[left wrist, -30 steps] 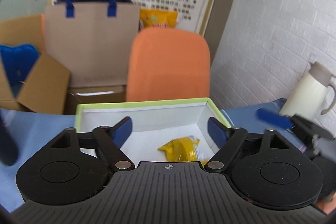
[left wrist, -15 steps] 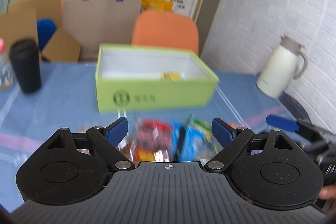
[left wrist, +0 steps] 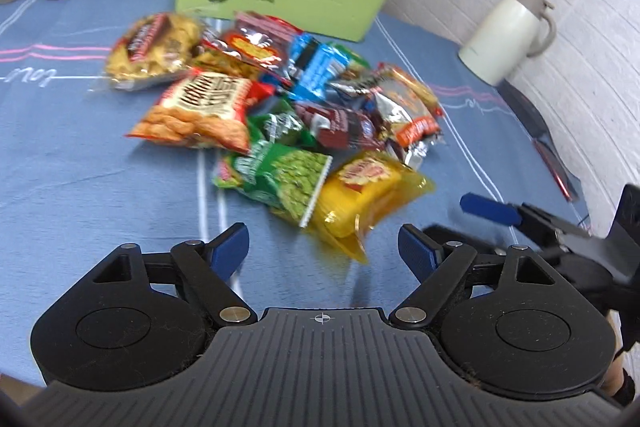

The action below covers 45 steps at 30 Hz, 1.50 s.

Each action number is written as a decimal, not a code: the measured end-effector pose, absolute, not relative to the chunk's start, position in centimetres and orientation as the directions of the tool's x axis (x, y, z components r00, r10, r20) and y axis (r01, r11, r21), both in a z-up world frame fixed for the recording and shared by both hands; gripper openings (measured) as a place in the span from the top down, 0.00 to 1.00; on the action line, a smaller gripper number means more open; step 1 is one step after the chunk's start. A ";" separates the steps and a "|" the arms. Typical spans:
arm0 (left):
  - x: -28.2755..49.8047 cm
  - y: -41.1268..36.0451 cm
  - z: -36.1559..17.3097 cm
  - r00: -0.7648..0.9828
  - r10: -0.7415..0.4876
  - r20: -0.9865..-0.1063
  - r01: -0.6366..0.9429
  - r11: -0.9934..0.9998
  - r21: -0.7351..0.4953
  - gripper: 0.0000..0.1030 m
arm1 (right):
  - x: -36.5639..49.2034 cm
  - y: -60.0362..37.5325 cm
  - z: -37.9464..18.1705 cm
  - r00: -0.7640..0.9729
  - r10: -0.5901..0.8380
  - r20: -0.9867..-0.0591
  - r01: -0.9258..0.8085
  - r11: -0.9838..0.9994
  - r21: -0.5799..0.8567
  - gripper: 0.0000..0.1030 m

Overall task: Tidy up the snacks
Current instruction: 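Grasp the yellow soft bread packet with the left tool, then lower the bread packet into the green box and open the left tool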

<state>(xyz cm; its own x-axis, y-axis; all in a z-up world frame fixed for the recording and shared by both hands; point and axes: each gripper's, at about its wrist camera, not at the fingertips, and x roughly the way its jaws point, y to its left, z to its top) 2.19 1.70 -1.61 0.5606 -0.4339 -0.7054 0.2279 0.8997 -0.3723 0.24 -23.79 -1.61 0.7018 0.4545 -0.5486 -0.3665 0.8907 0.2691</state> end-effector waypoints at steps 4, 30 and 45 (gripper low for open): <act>3.2 -0.1 -2.9 0.520 -0.455 -0.723 0.245 0.890 -0.384 0.32 | 0.0 -25.7 -1.5 0.747 0.385 -0.542 -0.302 0.923 0.239 0.01; 9.1 -6.0 0.2 0.395 -0.509 -0.765 0.454 0.832 -0.320 0.57 | -0.8 -23.2 -2.3 0.718 0.429 -0.549 -0.381 0.901 0.206 0.01; 8.4 -5.3 0.6 0.370 -0.562 -0.740 0.496 0.793 -0.354 0.85 | 0.1 -20.9 -1.4 0.726 0.441 -0.528 -0.426 0.891 0.159 0.32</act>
